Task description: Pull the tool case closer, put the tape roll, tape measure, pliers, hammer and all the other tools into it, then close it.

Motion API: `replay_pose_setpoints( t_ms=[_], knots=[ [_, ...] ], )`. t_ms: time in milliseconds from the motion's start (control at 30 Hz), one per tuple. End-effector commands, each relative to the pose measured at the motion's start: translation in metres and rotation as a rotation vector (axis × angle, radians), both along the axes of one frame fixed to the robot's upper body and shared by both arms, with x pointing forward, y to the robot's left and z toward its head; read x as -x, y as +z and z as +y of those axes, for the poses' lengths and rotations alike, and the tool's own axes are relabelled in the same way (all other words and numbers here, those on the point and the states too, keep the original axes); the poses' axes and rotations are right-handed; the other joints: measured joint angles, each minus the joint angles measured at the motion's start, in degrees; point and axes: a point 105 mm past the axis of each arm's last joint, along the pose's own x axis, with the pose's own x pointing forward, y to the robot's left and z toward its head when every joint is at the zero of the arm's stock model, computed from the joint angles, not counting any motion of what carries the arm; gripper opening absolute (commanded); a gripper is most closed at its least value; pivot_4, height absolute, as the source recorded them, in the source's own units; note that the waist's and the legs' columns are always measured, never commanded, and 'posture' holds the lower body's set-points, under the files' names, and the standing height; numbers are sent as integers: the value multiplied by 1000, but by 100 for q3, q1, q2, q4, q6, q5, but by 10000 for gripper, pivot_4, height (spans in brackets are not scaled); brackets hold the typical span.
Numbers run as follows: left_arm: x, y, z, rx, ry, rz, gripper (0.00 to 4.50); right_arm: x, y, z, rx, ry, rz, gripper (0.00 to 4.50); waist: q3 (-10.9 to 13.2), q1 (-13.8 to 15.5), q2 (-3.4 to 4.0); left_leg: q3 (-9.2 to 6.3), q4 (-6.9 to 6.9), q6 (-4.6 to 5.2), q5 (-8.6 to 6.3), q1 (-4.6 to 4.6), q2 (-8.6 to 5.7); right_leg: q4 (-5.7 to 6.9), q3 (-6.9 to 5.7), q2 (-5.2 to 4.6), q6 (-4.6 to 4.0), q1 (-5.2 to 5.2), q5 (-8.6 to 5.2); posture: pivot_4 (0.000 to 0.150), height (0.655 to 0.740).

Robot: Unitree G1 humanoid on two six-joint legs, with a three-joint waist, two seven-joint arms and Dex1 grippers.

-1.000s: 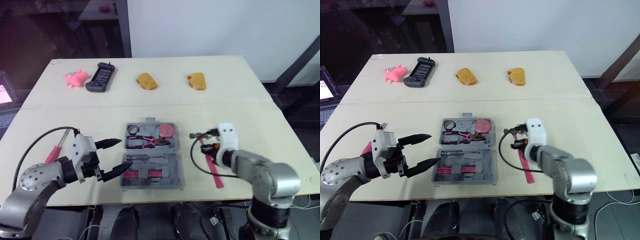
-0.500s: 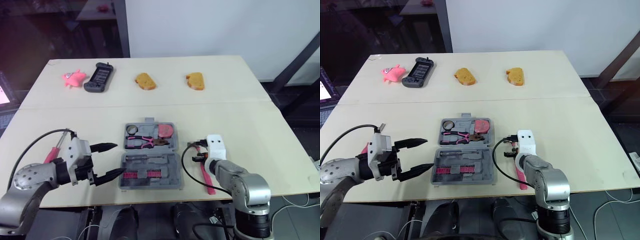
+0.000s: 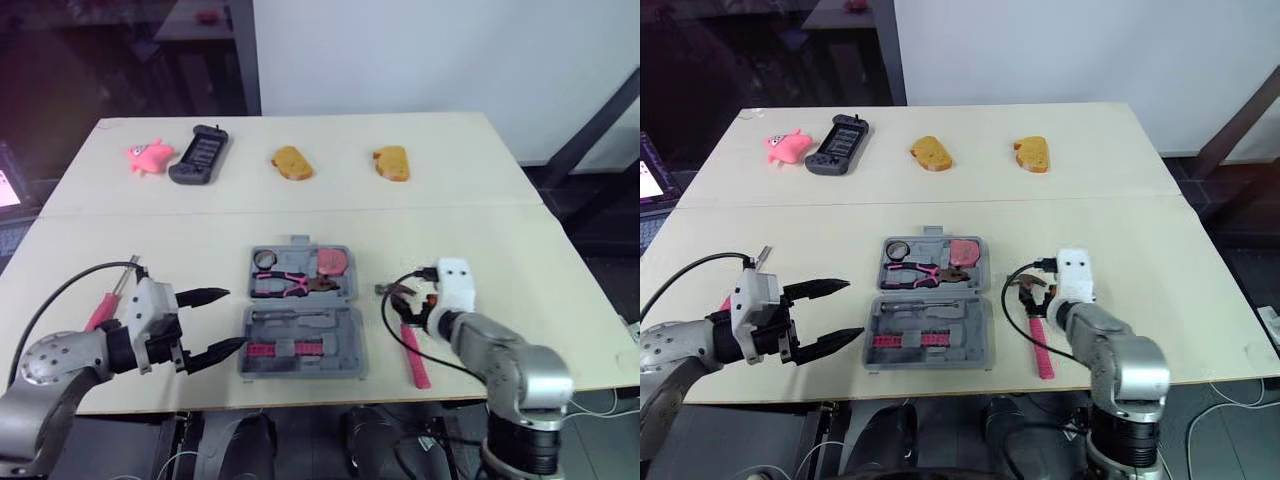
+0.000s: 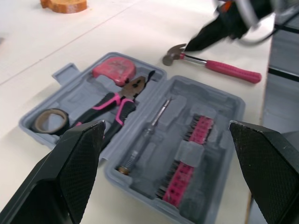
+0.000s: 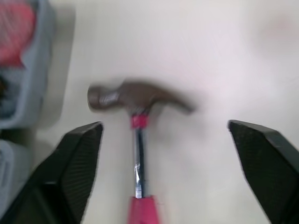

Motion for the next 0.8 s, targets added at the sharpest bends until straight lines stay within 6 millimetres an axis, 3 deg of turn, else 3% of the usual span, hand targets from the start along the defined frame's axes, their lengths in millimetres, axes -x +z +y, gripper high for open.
replay_pose_setpoints(
  t_ms=[33, 300, 400, 500, 600, 700, 800],
  knots=[
    [1, 9, 1, -12, 7, -51, 45000, 3, 26, 8, -22, 99, -42, 44574, 0, 2, 0, 0, -2, 0, 0, 0, 0, 0, 0, 1, 0, 0, 0, 1500, 7400],
    [1, 7, -2, -5, 24, -55, 45000, -7, 55, 19, 85, 460, -83, 44574, 4, 15, -1, 8, 0, 0, 0, -2, -2, -4, 4, -4, -3, 0, -2, 1500, 7400],
    [0, 6, -4, -2, 23, -55, 45000, -10, 66, 22, 396, 812, -141, 44574, 38, 12, 20, 17, 9, 0, 0, -2, -4, -7, 13, -7, -5, 1, -3, 1500, 7400],
    [-1, 5, -7, 5, 15, -56, 45000, 9, 56, 32, 686, 1300, -173, 44574, 43, 11, 15, 21, 7, 1, -1, 0, -2, -8, 15, -4, -2, -2, -4, 1500, 7400],
    [-1, 5, -10, 4, 0, -58, 45000, 15, 44, 29, 942, 1624, -201, 44574, 48, -3, 11, 17, 0, 3, -1, 2, 1, -8, 8, -1, 19, -3, 4, 1500, 7400],
    [2, 3, -12, -16, -32, -52, 45000, 13, 28, 21, 1214, 1940, -190, 44574, 69, -5, 17, 26, 9, 2, -1, 1, 1, -8, 13, -6, 22, -3, 7, 1500, 7400],
    [9, 3, -19, -18, -72, -50, 45000, 0, 16, 16, 1393, 2123, -178, 44574, 73, -1, 14, 28, 18, 2, -1, 1, 1, -8, 14, -7, 19, -2, 9, 1500, 7400]
  ],
)
